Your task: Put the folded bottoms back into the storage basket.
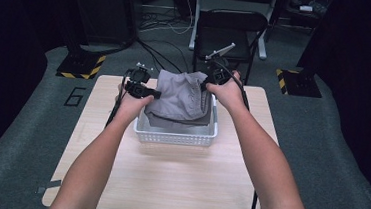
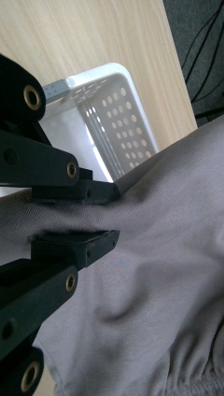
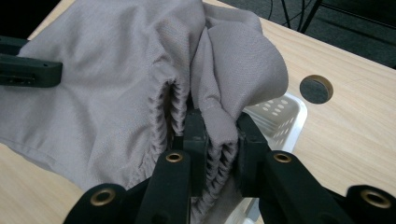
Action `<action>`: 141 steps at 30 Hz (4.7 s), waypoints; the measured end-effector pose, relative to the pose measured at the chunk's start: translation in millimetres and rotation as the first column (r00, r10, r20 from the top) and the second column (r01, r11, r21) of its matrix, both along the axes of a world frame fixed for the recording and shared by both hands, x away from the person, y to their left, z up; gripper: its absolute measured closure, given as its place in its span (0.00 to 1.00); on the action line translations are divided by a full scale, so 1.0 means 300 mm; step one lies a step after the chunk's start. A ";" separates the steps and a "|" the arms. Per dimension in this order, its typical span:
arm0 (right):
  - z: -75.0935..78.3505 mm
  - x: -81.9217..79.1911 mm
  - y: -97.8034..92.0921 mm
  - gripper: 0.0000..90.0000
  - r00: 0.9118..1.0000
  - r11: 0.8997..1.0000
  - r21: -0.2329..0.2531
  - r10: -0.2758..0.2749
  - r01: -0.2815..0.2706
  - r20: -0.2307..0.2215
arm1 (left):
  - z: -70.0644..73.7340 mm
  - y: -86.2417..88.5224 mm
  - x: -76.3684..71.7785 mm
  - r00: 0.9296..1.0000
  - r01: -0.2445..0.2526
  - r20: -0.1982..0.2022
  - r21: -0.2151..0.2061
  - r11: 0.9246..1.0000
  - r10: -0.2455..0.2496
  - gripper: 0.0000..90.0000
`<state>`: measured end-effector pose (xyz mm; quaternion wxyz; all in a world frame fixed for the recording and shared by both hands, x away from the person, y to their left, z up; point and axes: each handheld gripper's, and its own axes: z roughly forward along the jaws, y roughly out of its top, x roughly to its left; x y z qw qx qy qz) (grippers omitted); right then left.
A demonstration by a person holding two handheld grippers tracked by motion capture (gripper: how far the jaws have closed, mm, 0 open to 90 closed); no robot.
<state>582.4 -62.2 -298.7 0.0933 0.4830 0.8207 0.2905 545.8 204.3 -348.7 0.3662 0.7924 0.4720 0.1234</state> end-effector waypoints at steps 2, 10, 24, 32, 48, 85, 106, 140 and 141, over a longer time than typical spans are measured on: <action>-0.011 0.004 0.004 0.86 1.000 1.000 -0.011 0.003 -0.003 0.008 | -0.005 -0.002 0.003 1.000 -0.003 -0.001 0.002 1.000 0.003 0.85; -0.046 0.023 -0.002 0.86 1.000 1.000 0.007 -0.019 0.019 0.002 | -0.023 -0.007 0.011 1.000 -0.005 0.008 0.013 1.000 0.005 0.85; -0.098 0.040 0.006 0.86 0.999 0.999 0.017 -0.031 0.031 -0.013 | -0.075 0.001 0.020 1.000 -0.019 -0.010 0.001 1.000 0.019 0.85; -0.117 0.038 0.023 0.86 1.000 1.000 -0.001 -0.025 0.025 -0.007 | -0.098 0.002 0.025 0.999 -0.033 -0.014 0.009 0.999 0.033 0.85; -0.203 0.043 0.020 0.86 0.999 0.999 0.007 -0.037 0.037 -0.032 | -0.176 0.004 0.025 0.998 -0.048 -0.046 0.007 0.999 0.049 0.85; -0.328 0.050 0.054 0.86 0.997 0.998 -0.033 -0.048 0.046 -0.059 | -0.289 0.014 0.013 0.993 -0.073 -0.089 0.028 0.997 0.075 0.85; -0.372 0.050 0.029 0.86 0.996 0.995 -0.076 -0.067 0.063 -0.058 | -0.312 -0.039 0.018 0.993 -0.058 -0.103 0.028 0.998 0.061 0.85; -0.277 -0.020 -0.002 0.61 0.998 0.998 -0.061 -0.031 0.034 0.062 | -0.245 0.046 -0.020 0.994 -0.101 -0.044 0.069 0.993 0.104 0.57; -0.276 -0.028 0.000 0.61 0.998 0.998 -0.062 -0.019 0.023 0.063 | -0.238 0.047 -0.029 0.995 -0.094 -0.040 0.060 0.994 0.096 0.57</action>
